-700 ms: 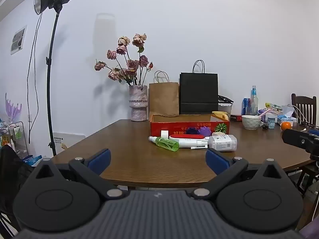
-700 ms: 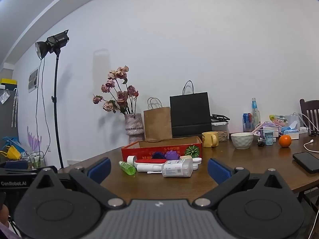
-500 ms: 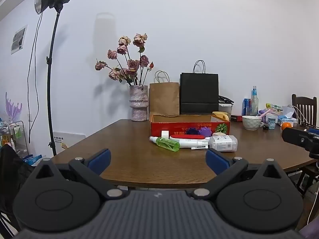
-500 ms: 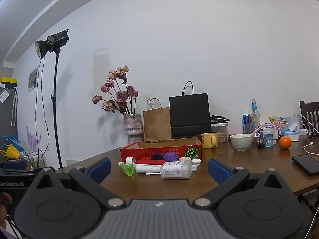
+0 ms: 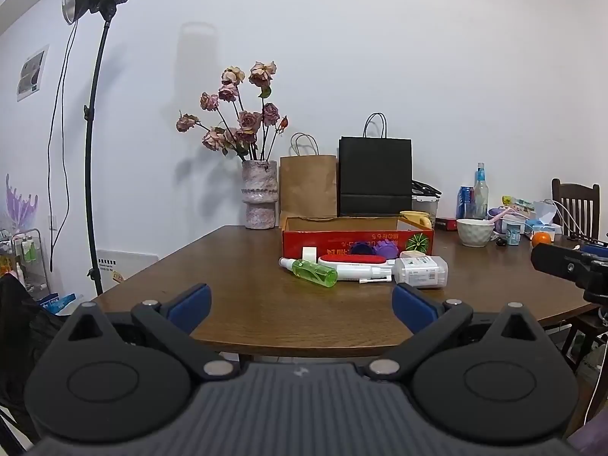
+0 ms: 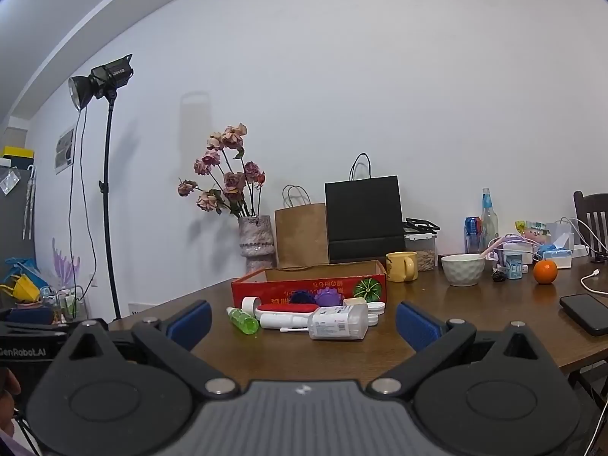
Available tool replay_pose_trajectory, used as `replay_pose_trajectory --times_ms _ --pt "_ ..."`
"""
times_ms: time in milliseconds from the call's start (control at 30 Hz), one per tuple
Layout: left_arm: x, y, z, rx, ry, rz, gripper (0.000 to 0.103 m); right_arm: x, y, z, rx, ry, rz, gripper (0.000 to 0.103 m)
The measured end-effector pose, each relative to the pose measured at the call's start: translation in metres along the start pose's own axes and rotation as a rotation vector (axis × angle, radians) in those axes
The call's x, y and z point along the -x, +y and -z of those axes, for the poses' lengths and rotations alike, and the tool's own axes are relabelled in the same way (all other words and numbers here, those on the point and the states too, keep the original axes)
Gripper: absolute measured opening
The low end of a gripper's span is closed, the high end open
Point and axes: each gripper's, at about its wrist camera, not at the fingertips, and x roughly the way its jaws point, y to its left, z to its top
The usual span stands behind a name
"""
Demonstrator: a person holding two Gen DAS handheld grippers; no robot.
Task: Organize rigid objects
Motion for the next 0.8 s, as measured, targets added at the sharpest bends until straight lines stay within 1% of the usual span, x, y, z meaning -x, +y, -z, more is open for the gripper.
replay_pose_trajectory --times_ms 800 --pt "0.0015 -0.0013 -0.0008 -0.001 0.0 -0.001 0.103 -0.0009 -0.001 0.0027 0.002 0.007 -0.005 0.103"
